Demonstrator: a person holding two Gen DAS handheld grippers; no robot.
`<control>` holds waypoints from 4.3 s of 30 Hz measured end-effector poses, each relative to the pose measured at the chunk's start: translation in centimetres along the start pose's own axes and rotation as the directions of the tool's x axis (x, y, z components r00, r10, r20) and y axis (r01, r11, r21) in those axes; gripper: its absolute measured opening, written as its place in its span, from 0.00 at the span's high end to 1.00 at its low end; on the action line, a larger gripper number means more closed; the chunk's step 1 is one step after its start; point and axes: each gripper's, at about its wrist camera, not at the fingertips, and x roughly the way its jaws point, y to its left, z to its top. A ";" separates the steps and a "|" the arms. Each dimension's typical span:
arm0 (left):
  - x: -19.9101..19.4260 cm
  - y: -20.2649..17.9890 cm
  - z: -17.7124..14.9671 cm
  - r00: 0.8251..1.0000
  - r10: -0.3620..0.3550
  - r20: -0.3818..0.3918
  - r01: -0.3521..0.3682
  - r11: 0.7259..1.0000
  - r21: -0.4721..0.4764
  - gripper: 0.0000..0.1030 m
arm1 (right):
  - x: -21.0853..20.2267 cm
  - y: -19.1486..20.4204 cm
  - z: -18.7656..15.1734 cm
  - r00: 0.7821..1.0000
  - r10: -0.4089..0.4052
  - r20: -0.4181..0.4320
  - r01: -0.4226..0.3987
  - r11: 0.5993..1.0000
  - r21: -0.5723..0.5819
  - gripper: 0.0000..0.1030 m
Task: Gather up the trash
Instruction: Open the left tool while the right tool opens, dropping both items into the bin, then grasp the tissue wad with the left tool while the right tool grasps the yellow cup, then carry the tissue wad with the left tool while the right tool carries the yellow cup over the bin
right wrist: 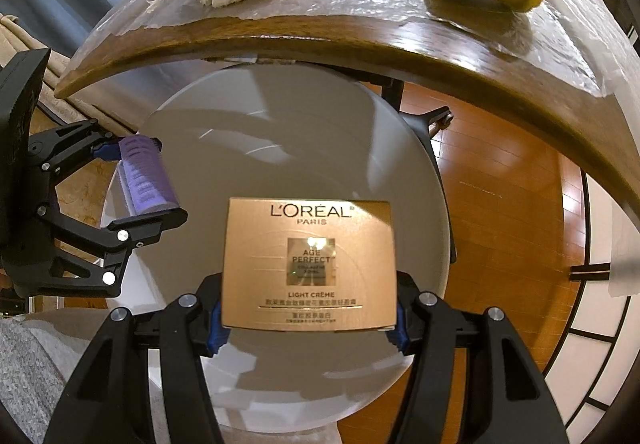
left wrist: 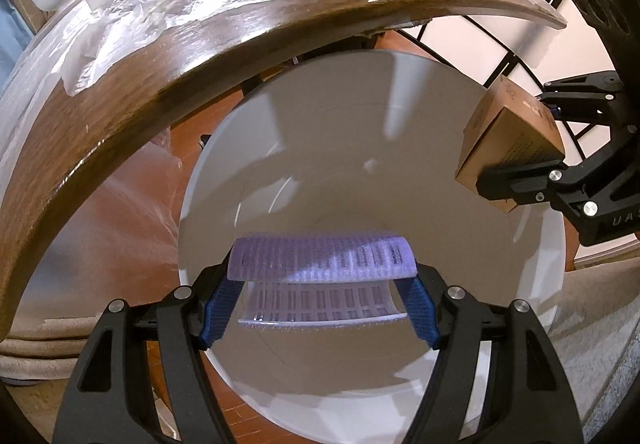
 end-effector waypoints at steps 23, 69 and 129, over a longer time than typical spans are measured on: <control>-10.5 0.9 1.6 0.955 0.058 0.290 -0.039 0.997 -0.069 0.02 | -10.4 -2.4 1.1 0.936 -0.185 0.300 0.163 0.982 0.096 0.07; -6.9 0.5 9.6 0.954 0.043 0.297 -0.029 0.998 -0.052 0.02 | -7.7 -4.7 7.3 0.919 -0.206 0.336 0.200 0.978 0.054 0.22; -8.6 3.0 7.5 0.952 0.033 0.305 0.003 0.993 -0.115 0.49 | -9.2 -4.6 6.8 0.895 -0.244 0.374 0.208 0.969 0.134 0.57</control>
